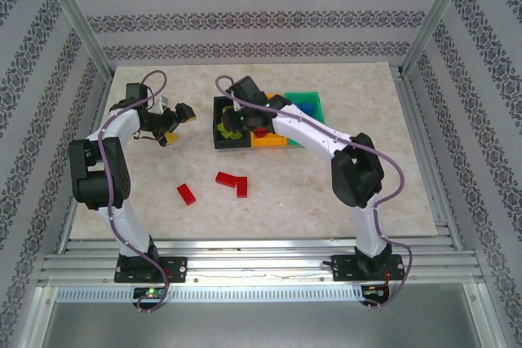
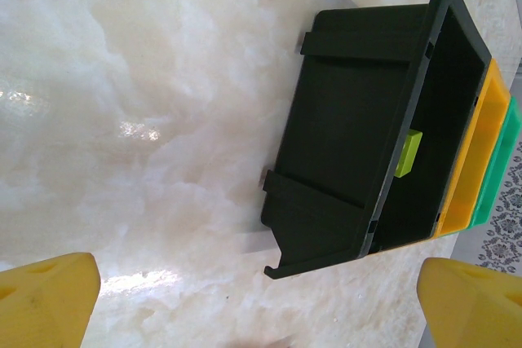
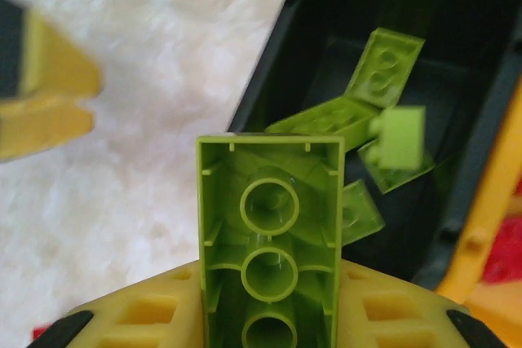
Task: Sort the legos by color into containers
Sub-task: Place the lego in the container, then pick up the lego from the bottom-center of the table.
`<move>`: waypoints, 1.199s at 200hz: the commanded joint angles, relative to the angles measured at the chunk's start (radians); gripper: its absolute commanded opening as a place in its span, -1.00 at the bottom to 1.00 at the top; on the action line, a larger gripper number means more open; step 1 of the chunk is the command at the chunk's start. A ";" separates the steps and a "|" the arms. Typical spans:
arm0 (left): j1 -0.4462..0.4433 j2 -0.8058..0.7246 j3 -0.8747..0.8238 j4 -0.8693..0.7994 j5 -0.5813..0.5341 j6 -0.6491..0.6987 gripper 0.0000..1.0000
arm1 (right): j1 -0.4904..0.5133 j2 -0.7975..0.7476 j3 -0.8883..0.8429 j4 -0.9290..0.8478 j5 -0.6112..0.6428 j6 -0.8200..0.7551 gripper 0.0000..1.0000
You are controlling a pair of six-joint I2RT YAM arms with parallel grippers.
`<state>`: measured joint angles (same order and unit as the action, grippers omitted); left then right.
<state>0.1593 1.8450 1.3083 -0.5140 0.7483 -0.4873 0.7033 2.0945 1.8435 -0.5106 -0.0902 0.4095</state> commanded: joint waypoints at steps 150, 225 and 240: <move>0.014 -0.013 -0.006 0.009 0.008 0.003 1.00 | 0.196 -0.304 -0.581 0.045 0.028 0.079 0.11; 0.014 -0.012 -0.004 0.003 0.002 0.008 1.00 | 0.247 -0.220 -0.600 0.082 0.039 0.132 0.18; 0.014 -0.011 -0.004 0.004 0.003 0.009 1.00 | 0.251 -0.184 -0.574 0.078 0.050 0.124 0.18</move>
<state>0.1593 1.8450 1.3079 -0.5140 0.7483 -0.4873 0.9512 1.8496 1.2350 -0.4477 -0.0643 0.5186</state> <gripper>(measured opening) 0.998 0.589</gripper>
